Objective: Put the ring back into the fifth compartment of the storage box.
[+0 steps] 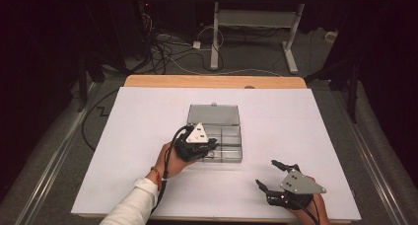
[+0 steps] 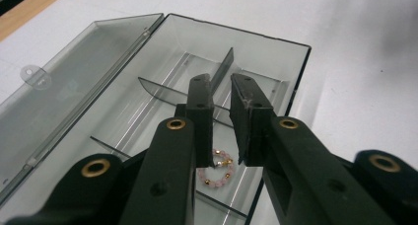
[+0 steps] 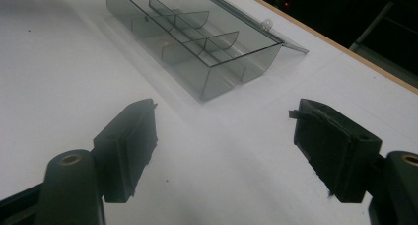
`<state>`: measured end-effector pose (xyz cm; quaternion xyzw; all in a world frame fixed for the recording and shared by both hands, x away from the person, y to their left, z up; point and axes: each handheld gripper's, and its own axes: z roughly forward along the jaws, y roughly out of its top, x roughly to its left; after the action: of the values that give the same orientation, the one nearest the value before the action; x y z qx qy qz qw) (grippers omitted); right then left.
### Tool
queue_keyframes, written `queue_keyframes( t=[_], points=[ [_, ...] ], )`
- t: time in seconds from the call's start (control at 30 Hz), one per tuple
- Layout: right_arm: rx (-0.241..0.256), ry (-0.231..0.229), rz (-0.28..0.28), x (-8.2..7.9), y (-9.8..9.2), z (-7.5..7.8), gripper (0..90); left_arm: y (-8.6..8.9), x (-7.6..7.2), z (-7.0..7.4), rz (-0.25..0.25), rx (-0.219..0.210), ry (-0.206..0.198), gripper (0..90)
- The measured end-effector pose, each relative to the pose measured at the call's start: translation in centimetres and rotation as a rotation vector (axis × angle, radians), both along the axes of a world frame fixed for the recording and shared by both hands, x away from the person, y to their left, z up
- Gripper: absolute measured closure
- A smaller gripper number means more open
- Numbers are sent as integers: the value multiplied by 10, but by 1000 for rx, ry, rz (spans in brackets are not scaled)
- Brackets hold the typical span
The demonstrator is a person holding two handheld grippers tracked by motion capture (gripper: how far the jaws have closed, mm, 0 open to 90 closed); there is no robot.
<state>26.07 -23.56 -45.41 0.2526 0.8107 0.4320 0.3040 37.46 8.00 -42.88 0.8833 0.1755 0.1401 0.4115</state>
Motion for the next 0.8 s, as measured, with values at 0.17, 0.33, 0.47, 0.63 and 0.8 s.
queue_keyframes(
  t=[0.17,0.33,0.47,0.63,0.8],
  points=[
    [0,3,-2,0,0,0,251,0,-7,5,-3,-10,-37,622],
    [1,3,2,0,1,0,251,-2,-13,8,-4,-8,-76,476],
    [0,5,3,0,2,-1,251,-2,-16,11,24,-13,-109,354],
    [0,9,1,0,2,-1,251,2,-19,14,29,-6,-135,236],
    [0,10,2,1,2,-1,251,6,-21,17,25,-29,-151,235]
  ],
)
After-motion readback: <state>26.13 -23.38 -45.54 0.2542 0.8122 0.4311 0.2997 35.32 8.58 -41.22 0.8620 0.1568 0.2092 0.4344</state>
